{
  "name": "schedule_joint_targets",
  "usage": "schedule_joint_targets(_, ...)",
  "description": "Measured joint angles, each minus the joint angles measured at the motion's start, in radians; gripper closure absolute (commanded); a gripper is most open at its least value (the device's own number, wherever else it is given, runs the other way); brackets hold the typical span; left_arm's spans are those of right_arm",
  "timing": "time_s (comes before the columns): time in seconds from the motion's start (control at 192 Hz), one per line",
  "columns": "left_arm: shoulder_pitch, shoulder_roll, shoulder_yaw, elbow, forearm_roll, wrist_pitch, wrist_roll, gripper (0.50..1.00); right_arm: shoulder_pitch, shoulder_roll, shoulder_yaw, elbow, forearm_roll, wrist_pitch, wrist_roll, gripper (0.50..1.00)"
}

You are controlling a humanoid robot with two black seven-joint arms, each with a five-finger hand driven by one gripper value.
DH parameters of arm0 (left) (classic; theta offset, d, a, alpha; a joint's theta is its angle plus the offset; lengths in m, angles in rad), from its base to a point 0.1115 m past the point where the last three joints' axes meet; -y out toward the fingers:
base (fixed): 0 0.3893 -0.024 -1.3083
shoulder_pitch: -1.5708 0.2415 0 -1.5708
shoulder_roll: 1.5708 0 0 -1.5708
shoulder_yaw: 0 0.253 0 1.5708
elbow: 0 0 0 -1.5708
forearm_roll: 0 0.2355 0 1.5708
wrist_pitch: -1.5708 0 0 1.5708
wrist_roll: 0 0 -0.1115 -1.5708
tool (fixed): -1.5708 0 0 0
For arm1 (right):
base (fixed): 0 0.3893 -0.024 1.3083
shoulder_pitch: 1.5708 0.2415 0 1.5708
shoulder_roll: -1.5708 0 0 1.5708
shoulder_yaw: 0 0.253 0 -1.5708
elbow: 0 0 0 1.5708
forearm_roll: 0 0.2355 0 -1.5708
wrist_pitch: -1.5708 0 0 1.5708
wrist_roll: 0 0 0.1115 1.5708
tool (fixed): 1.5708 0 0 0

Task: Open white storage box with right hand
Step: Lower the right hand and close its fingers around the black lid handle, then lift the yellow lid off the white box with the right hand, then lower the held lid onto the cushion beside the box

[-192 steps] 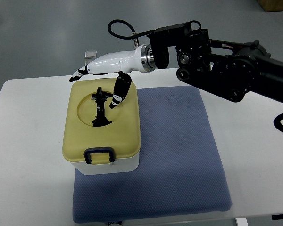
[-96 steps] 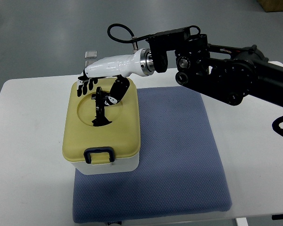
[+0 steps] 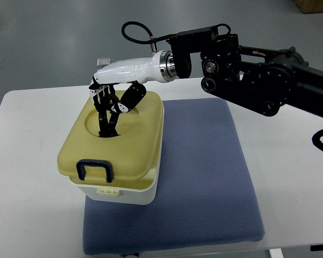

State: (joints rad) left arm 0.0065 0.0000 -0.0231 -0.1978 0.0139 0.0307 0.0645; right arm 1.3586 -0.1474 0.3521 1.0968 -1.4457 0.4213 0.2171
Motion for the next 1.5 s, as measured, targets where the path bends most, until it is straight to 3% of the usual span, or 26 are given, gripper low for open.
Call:
schedule_joint_targets(0.302, 0.0, 0.0, 0.0, 0.0, 0.0, 0.0, 0.0, 0.5, 0.048, -0.041, 0.118, 0.014, 0.023, 0.094, 0.003, 1.0)
schedule_joint_targets(0.516, 0.001, 0.0, 0.0, 0.003, 0.0, 0.0, 0.0, 0.5, 0.049, -0.183, 0.148, 0.053, 0.024, 0.184, 0.001, 1.0)
schedule_joint_targets(0.844, 0.001, 0.0, 0.003, 0.002, 0.0, 0.0, 0.0, 0.5, -0.013, -0.463, 0.139, 0.072, 0.018, 0.189, 0.043, 1.0)
schedule_joint_targets(1.115, 0.0, 0.0, 0.003, 0.0, 0.0, -0.001, 0.004, 0.5, -0.117, -0.625, 0.125, 0.059, 0.008, 0.19, 0.083, 1.0)
schedule_joint_targets(1.318, 0.0, 0.0, 0.003, -0.001, 0.0, -0.001, 0.014, 0.5, -0.196, -0.661, 0.097, 0.03, -0.018, 0.19, 0.101, 1.0)
schedule_joint_targets(1.5, 0.0, 0.0, 0.003, -0.002, 0.0, -0.001, 0.015, 0.5, -0.274, -0.62, 0.093, 0.007, -0.031, 0.159, 0.11, 1.0)
